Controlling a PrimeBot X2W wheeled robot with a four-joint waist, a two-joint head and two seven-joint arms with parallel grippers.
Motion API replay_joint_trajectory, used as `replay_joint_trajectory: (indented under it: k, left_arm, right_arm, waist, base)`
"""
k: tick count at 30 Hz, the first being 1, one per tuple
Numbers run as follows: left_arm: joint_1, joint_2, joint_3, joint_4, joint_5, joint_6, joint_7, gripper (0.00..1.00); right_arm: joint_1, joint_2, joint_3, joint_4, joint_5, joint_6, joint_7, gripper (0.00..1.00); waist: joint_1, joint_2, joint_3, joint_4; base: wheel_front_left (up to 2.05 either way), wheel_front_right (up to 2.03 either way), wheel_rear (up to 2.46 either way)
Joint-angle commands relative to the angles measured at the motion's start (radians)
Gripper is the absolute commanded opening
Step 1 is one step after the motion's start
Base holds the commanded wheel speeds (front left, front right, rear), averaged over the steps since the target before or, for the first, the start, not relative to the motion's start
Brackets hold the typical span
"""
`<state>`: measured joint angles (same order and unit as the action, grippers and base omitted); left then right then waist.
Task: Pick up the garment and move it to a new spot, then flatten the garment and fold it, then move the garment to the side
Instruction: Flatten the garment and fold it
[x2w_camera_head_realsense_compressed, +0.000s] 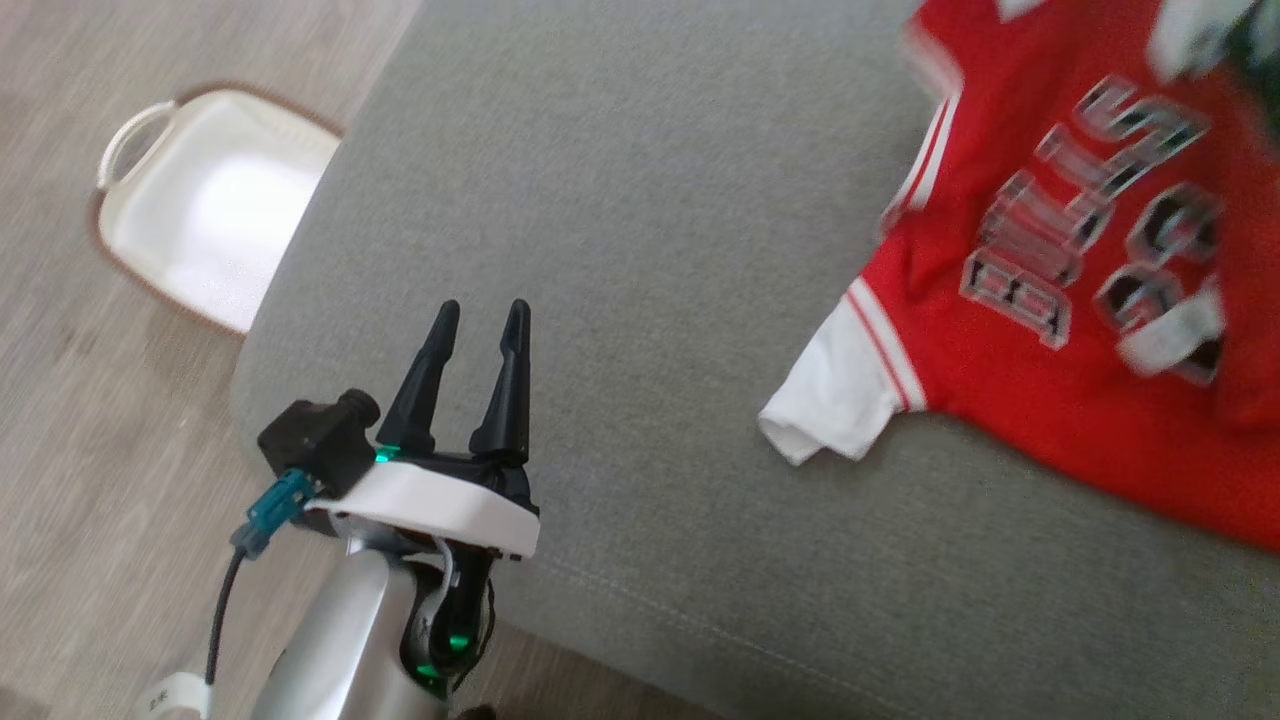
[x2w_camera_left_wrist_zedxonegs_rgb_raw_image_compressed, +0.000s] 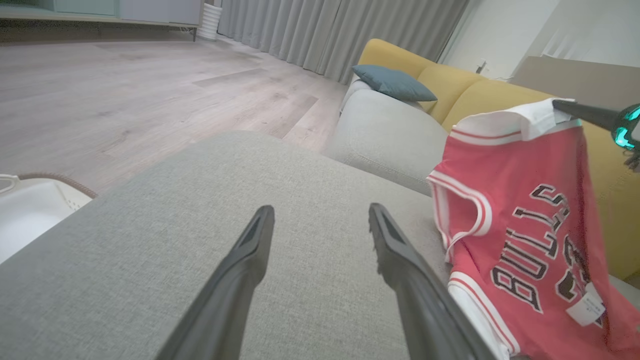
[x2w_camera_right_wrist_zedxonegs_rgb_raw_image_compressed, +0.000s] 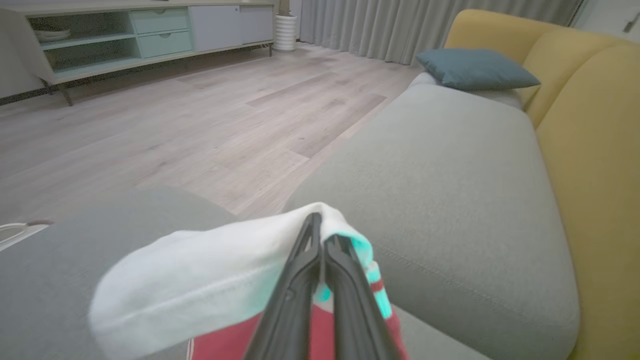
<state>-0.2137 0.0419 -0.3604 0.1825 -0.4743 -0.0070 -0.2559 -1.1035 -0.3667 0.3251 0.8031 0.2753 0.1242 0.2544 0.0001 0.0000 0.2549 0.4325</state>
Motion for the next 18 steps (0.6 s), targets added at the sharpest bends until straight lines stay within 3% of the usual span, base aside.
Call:
replay_joint_trajectory:
  k: [1,2,3,9,18]
  left_arm:
    - [-0.036,0.008,0.025,-0.035,-0.010,0.007,-0.006,1.00]
    - [-0.037,0.008,0.023,-0.035,-0.013,0.007,-0.006,1.00]
    - [-0.039,0.008,0.022,-0.035,-0.015,0.006,-0.006,1.00]
    - [-0.047,0.008,0.032,-0.031,-0.016,0.010,-0.006,1.00]
    - [-0.053,0.008,0.080,-0.035,0.025,0.004,-0.006,1.00]
  right_arm:
    - [-0.093,-0.007,0.014,0.003,-0.020,0.007,-0.015,0.00]
    - [-0.131,-0.017,0.023,0.031,-0.039,0.007,-0.022,0.31]
    - [-0.163,-0.024,0.032,0.063,-0.057,0.007,-0.023,1.00]
    - [-0.243,0.006,0.080,0.204,-0.097,0.007,-0.058,1.00]
    - [-0.186,0.062,0.106,0.265,-0.052,0.007,-0.209,1.00]
  waist:
    - [-0.0001,0.0000,0.037,0.032]
    - [-0.0001,0.0000,0.044,0.035]
    - [-0.0001,0.0000,0.050,0.037]
    - [-0.0001,0.0000,0.049,0.012]
    - [-0.0001,0.0000,-0.009,-0.086]
  base:
    - [0.00,0.00,0.00]
    - [0.00,0.00,0.00]
    - [0.00,0.00,0.00]
    - [0.00,0.00,0.00]
    - [0.00,0.00,0.00]
